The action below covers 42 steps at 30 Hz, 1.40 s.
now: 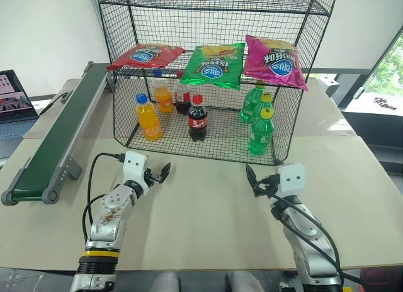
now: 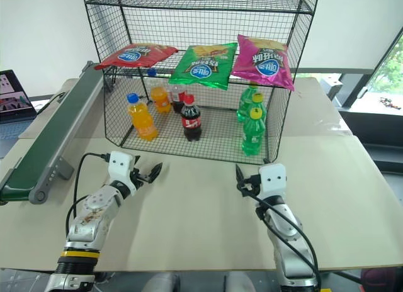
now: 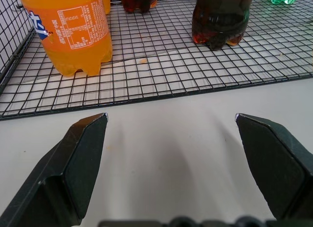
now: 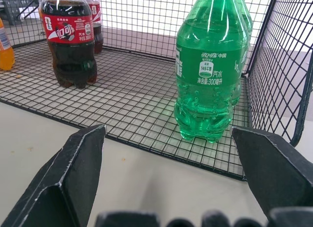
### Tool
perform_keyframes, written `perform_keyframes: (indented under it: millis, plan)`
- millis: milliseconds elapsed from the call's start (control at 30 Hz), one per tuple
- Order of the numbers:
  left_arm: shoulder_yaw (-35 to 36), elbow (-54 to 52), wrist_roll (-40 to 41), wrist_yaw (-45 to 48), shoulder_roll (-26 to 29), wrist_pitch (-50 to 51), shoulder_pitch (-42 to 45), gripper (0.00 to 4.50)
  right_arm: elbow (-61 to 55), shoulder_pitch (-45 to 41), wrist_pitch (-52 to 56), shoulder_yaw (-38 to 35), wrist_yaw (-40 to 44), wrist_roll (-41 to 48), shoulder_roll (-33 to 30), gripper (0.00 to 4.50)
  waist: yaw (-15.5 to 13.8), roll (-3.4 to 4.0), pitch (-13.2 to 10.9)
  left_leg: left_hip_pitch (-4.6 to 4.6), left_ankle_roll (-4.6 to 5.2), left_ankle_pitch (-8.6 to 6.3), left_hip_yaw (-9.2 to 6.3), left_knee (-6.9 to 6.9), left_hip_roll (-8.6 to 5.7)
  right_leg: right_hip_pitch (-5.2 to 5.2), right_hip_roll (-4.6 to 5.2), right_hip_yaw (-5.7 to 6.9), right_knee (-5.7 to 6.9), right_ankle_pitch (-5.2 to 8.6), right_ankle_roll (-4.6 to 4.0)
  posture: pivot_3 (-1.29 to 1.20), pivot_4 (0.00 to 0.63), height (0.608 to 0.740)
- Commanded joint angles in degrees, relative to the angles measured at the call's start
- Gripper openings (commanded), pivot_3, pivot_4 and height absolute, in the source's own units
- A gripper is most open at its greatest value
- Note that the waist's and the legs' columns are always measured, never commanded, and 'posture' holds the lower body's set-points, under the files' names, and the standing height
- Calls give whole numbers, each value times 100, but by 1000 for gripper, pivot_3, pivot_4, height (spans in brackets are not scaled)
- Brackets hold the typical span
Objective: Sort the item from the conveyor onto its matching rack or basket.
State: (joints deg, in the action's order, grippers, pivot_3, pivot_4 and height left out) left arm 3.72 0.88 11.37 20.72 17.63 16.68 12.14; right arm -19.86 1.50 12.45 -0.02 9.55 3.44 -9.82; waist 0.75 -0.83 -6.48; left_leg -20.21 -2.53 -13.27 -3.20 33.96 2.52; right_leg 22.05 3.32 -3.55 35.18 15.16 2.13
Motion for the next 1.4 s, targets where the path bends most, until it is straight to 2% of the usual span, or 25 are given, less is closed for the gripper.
perform_keyframes:
  millis: [33,400,1400]
  plan:
    - [99,-210,7,-29,52,23,-10,4441,-278,2,-100,-21,27,12,-22,4500,0,0,0,0,0,0,0,0,0,0,0,0,0,0,0,0,150,738]
    - [131,-279,-167,-202,37,-133,-200,4441,-586,265,-5,21,222,65,-123,4500,-1,1,3,1,1,-1,0,5,-1,-1,-1,-3,4,0,1,0,150,738]
    - [146,-275,-154,-91,101,43,5,4441,-430,57,-56,69,109,4,44,4500,0,1,4,0,2,-1,0,7,-1,-1,-2,-5,5,0,1,0,150,738]
